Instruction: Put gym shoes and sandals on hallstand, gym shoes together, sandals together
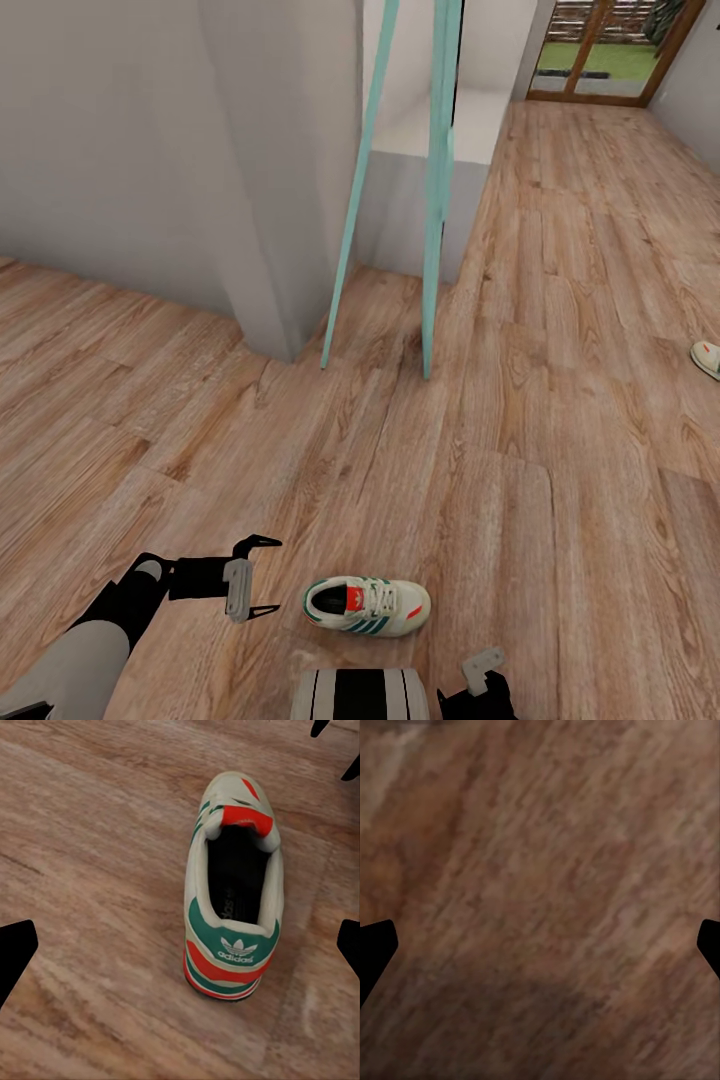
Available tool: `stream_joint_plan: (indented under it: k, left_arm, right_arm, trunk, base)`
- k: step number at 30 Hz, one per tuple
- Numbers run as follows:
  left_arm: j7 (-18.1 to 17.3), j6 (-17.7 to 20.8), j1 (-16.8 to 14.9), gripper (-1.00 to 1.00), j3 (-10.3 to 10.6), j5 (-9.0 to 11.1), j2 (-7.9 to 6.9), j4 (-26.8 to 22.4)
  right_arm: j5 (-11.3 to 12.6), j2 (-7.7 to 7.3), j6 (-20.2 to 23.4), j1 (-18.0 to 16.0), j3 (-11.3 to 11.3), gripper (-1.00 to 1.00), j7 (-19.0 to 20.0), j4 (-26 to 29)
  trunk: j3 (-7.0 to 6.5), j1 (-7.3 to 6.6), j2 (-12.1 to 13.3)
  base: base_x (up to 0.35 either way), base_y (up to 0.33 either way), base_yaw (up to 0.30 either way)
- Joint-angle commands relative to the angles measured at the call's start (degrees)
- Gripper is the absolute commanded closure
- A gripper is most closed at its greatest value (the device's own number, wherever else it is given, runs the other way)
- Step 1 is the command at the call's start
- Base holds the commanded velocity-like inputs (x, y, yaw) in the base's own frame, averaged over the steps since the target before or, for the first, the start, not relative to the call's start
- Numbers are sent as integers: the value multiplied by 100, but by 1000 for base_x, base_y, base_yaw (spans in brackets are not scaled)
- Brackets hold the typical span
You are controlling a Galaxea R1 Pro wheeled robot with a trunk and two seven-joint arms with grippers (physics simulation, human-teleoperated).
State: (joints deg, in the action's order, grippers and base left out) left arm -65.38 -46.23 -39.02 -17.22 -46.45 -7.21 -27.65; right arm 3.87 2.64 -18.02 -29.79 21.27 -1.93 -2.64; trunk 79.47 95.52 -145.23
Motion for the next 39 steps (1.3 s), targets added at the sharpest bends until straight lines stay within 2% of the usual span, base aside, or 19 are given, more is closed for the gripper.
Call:
stream_joint_plan:
  k: [1,10,13,14,18,20,39]
  left_arm:
    - [-2,0,0,-100,0,-1,0,1]
    - [-9,8,0,-100,5,3,33,5]
    - [-12,8,0,-100,5,2,106,5]
    - [-15,9,0,-100,5,-1,197,5]
    - [-15,11,0,-100,2,-4,321,6]
    - [-16,12,0,-100,1,-4,340,6]
    - [-10,10,0,-100,-1,-1,383,7]
  right_arm:
    - [0,0,0,0,0,-100,0,0]
    - [0,0,0,0,0,-100,0,0]
    - [0,0,0,0,0,-100,0,0]
    - [0,0,0,0,0,-100,0,0]
    - [0,0,0,0,0,-100,0,0]
    - [0,0,0,0,0,-100,0,0]
    - [0,0,0,0,0,-100,0,0]
  trunk:
    - [0,0,0]
    - [0,0,0]
    - [44,5,-3]
    - [66,8,-4]
    - [88,10,-5]
    - [133,15,-8]
    - [133,15,-8]
  base:
    - [0,0,-1]
    - [0,0,0]
    - [0,0,0]
    - [0,0,0]
    - [0,0,0]
    - [0,0,0]
    - [0,0,0]
